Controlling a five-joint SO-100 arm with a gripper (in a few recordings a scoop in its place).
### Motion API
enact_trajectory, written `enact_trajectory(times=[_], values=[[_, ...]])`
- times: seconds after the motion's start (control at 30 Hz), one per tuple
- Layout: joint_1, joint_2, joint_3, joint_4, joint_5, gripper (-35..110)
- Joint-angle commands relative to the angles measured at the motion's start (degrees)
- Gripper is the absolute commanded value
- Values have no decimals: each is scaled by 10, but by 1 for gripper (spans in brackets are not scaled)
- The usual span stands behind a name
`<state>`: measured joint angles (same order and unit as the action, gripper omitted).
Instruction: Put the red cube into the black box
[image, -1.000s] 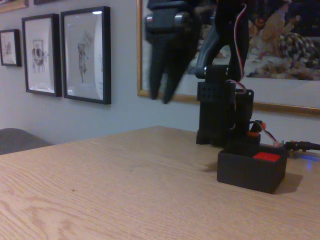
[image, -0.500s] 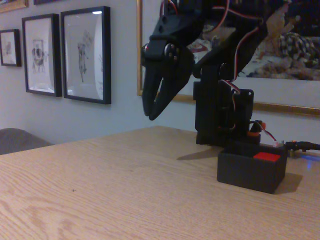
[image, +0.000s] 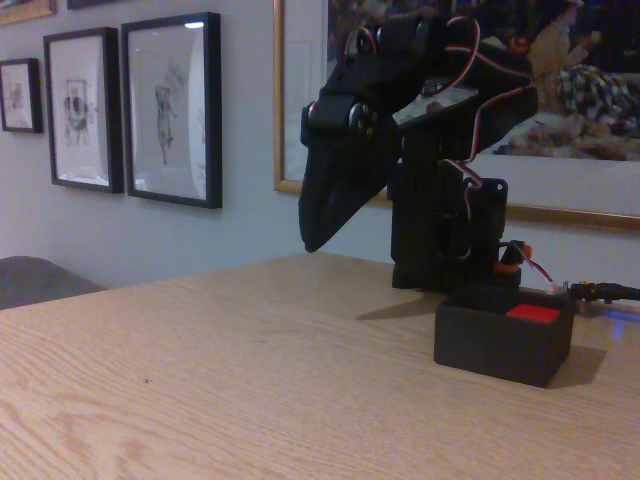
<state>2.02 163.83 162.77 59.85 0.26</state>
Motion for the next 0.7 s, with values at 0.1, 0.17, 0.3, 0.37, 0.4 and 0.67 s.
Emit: enact_trajectory(times=[0.1,0.17,0.3,0.37,0.4,0.67], values=[[13,74,28,21,-18,-7],[11,76,29,22,-18,-7],[11,74,30,21,-18,-7],[12,61,29,15,-18,-7],[12,50,27,10,-18,-7],[16,31,25,0,-18,-7]])
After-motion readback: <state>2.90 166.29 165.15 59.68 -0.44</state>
